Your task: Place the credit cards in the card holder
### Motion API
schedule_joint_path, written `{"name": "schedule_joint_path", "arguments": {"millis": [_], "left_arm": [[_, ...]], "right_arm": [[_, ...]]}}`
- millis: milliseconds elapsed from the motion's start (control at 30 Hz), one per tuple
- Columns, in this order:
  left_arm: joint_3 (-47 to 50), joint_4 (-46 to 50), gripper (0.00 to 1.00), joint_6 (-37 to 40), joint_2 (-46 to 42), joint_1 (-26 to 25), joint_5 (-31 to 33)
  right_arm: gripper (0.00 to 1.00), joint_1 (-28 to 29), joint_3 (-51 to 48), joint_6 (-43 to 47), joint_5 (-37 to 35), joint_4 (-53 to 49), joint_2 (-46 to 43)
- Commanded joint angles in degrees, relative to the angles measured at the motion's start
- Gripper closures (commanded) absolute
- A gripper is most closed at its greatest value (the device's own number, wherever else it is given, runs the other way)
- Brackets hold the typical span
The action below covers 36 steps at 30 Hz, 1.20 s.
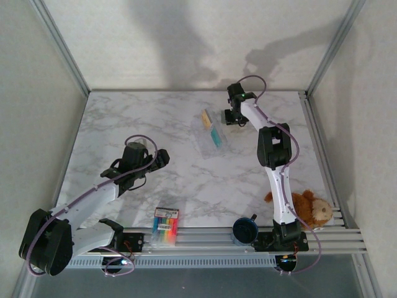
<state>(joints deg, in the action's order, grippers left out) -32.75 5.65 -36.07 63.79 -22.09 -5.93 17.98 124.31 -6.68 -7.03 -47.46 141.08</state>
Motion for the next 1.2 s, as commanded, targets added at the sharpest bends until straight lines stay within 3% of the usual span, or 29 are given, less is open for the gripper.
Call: {"name": "schedule_joint_path", "arguments": {"millis": [0, 167, 567, 767, 867, 1000, 1167], "left_arm": [[0.8, -0.7, 0.0, -0.7, -0.6, -0.6, 1.4], [0.7, -1.2, 0.0, -0.1, -0.2, -0.6, 0.3], [0.7, -4.6, 0.0, -0.8, -0.3, -0.7, -2.9], [-2.1, -1.5, 0.0, 0.4, -0.7, -0.8, -5.7], [-2.1, -0.9, 0.0, 0.3, -0.9, -0.8, -8.5], [-1.9, 0.3, 0.0, 0.4, -0.3, -0.5, -12.6], [-1.9, 2.1, 0.0, -0.1, 0.3, 0.1, -20.1]], "right_arm": [[0.69, -0.3, -1.1, 0.1, -1.7, -1.7, 0.1], [0.76, -0.3, -11.0, -0.8, -1.4, 2.9, -6.3], [0.77, 0.7, -43.5, -8.0, 1.1, 7.6, -31.5], [0.77, 6.0, -62.9, -9.7, -2.4, 6.7, -48.7], [0.77, 9.5, -69.6, -9.3, -0.7, 5.8, -55.4], [0.82, 14.8, -70.9, -11.2, 1.4, 2.4, -59.7], [0.82, 27.1, -70.1, -8.6, 0.2, 4.0, -61.8]]}}
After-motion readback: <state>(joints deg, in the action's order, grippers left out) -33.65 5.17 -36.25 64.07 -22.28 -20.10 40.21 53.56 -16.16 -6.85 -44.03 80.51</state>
